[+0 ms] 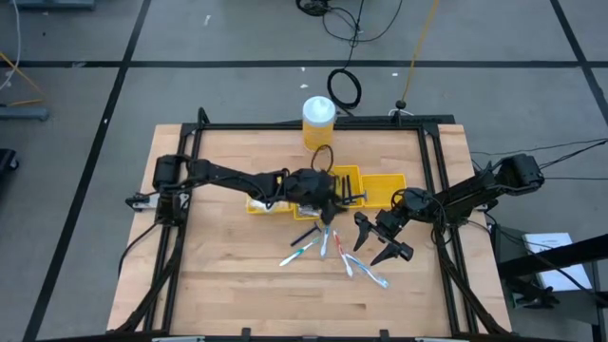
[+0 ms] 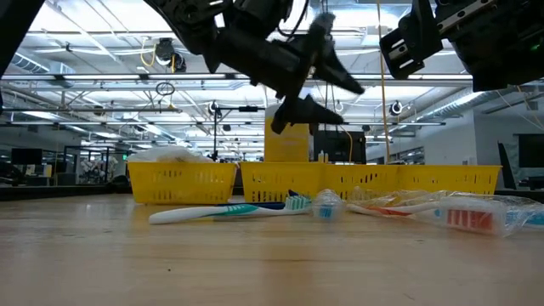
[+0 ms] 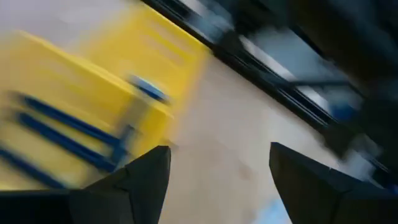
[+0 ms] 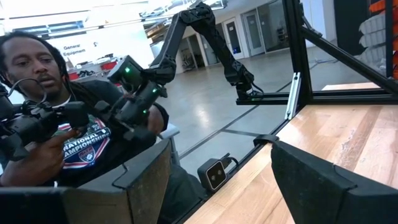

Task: Pick & Place Travel size toiletries
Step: Put the blue razor into the middle right yellow bin

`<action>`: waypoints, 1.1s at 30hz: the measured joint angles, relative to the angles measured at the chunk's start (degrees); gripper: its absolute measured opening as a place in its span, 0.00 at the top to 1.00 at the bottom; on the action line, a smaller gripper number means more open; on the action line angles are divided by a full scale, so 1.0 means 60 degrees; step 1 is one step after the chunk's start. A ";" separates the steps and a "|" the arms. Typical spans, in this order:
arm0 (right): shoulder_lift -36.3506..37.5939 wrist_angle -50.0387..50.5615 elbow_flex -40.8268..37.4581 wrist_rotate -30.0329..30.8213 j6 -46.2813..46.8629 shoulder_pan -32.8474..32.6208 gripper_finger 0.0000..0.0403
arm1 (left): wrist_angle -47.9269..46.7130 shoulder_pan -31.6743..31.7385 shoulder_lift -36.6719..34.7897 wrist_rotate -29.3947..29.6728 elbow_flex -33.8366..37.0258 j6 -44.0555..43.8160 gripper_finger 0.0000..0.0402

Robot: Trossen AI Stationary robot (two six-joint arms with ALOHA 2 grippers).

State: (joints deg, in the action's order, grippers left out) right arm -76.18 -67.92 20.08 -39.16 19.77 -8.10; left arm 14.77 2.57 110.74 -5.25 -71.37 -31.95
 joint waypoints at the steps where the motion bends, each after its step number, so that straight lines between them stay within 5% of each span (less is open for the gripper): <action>1: 0.0000 0.0000 0.0000 -0.0007 0.0000 0.0000 0.35 | -0.0077 -0.0113 0.0000 -0.0540 0.0000 0.0073 0.32; 5: 0.0000 0.0004 0.0000 -0.0011 0.0015 0.0000 0.35 | -0.1201 -0.0932 0.0000 -0.0565 0.0000 0.0168 0.32; 13: 0.0000 0.0008 0.0000 -0.0004 -0.0007 0.0000 0.35 | -0.3500 -0.2893 -0.0051 0.2549 -0.0004 0.0458 0.37; 18: 0.0000 0.0007 0.0000 0.0007 -0.0007 0.0000 0.35 | -0.5591 -0.3625 -0.0051 0.5191 -0.0004 -0.0988 0.41; 21: 0.0000 0.0004 0.0000 0.0014 -0.0007 0.0000 0.35 | -0.6473 -0.3767 -0.0051 0.5962 -0.0004 -0.1664 0.43; 33: 0.0000 0.0042 0.0000 0.0020 0.0004 0.0000 0.35 | -0.6977 -0.3572 0.0468 0.5366 -0.0007 -0.2261 0.55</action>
State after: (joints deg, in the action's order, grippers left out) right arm -76.18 -67.67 20.08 -39.04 19.79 -8.10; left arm -27.09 -18.86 113.55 26.95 -71.42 -45.51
